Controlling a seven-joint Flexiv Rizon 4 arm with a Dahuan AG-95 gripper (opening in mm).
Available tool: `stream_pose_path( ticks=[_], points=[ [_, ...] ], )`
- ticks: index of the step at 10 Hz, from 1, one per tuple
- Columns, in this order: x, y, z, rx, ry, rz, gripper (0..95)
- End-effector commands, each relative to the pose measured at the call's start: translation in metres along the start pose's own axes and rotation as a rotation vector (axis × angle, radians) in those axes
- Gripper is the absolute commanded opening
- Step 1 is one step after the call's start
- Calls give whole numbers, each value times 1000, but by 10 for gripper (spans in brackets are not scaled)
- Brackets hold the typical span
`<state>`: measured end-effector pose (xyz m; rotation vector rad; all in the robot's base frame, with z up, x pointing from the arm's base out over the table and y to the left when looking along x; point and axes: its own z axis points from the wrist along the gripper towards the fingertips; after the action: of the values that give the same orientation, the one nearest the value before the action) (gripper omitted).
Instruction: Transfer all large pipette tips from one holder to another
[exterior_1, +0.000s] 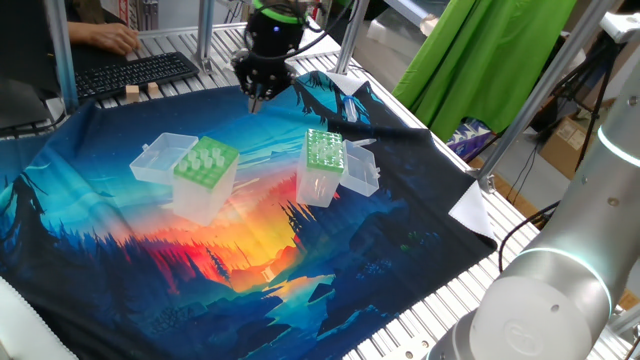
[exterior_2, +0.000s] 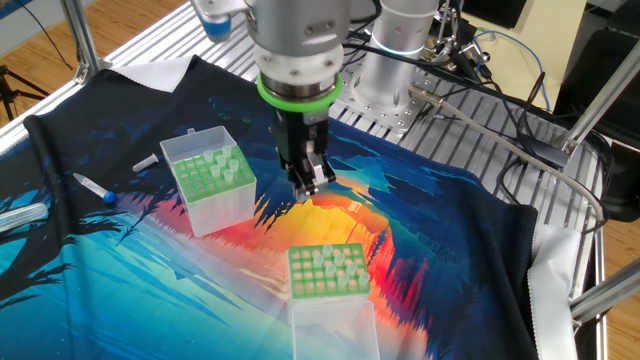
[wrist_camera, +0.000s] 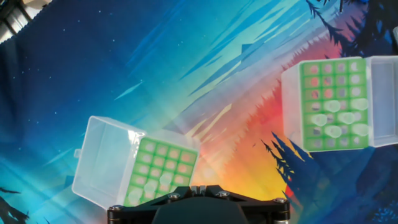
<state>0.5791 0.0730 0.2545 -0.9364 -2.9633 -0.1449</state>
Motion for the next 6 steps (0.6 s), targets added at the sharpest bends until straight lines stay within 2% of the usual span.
stream_pose_path(
  ticks=[1,3,4,5,6],
  points=[
    [0,1,-1,0,1,-6,0],
    [0,1,-1,6,-3,2,0],
    [0,1,-1,18,-16,-1,0],
    [0,1,-1,43,-46,-5,0],
    [0,1,-1,47,-46,-11,0]
  ],
)
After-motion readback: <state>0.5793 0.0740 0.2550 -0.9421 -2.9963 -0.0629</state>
